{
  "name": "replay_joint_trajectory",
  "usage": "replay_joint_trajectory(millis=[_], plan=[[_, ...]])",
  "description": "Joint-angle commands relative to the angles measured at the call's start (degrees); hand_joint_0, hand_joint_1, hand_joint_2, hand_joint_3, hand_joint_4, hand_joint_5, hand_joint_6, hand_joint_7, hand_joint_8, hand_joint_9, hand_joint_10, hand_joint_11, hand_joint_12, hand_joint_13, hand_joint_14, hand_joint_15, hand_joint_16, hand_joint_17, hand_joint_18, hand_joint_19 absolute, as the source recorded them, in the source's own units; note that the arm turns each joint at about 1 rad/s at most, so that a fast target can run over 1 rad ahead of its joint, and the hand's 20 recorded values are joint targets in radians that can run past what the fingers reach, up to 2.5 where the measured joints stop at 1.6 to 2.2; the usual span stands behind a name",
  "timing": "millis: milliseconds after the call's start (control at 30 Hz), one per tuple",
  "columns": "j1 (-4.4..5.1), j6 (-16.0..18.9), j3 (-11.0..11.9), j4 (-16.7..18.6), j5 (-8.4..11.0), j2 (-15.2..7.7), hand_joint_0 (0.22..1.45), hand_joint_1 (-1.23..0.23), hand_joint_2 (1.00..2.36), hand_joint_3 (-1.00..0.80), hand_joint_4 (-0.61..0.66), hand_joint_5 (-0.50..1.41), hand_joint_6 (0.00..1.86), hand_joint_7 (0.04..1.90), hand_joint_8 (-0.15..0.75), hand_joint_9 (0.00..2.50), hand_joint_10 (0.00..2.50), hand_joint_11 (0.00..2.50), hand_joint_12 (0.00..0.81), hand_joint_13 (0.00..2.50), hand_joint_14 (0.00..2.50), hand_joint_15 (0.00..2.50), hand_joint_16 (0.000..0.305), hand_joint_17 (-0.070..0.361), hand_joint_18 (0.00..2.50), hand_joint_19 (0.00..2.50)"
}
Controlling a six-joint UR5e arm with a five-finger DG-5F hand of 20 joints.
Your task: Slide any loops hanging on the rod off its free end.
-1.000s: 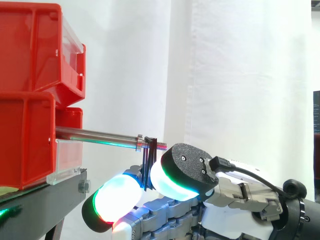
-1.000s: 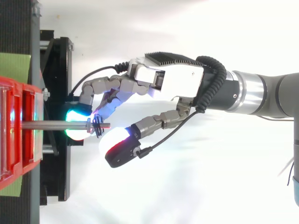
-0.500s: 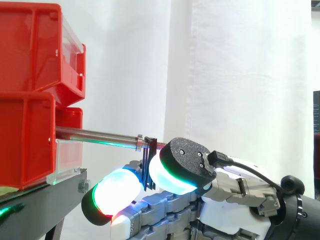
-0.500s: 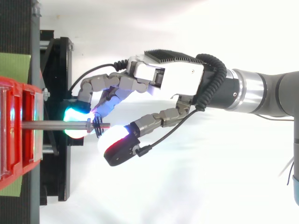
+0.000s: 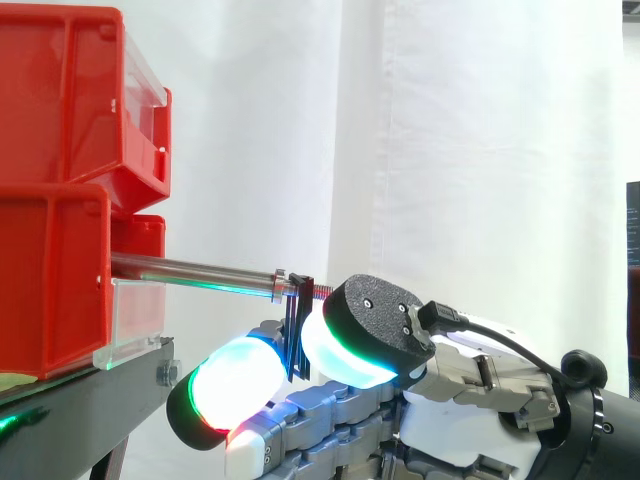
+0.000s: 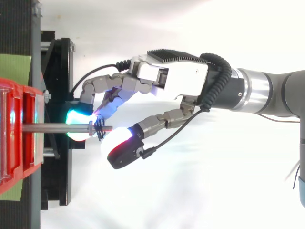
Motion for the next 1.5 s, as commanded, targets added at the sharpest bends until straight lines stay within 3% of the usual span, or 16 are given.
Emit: replay_joint_trajectory(millis=[0,267,700,1100,1467], plan=[[-0.28,0.0,0.1,0.0,-0.91,0.0,0.59,-0.63,1.01,-0.34,0.19,-0.09,0.5,1.2,0.263,0.93,0.01,0.21,0.265,0.99,0.02,0.43,0.039,0.087,0.82,0.66],[-1.16,0.0,0.1,0.0,-4.08,0.0,0.59,-0.63,1.01,-0.34,0.2,-0.09,0.5,1.2,0.263,0.94,0.01,0.22,0.265,0.99,0.01,0.43,0.039,0.088,0.82,0.67],[-1.24,0.0,0.3,0.0,-4.08,0.0,0.6,-0.62,1.01,-0.34,0.2,-0.09,0.5,1.2,0.262,0.95,0.01,0.23,0.266,1.0,0.02,0.43,0.039,0.087,0.82,0.66],[-2.12,0.0,1.7,-0.6,-4.52,0.0,0.61,-0.62,1.01,-0.29,0.19,-0.08,0.5,1.24,0.262,0.97,0.01,0.23,0.263,1.0,0.02,0.44,0.038,0.086,0.83,0.67],[-2.12,-0.2,1.8,-1.3,-4.96,-0.1,0.61,-0.66,1.01,-0.29,0.2,-0.08,0.5,1.26,0.275,0.97,0.01,0.23,0.278,1.02,0.01,0.42,0.041,0.092,0.85,0.65]])
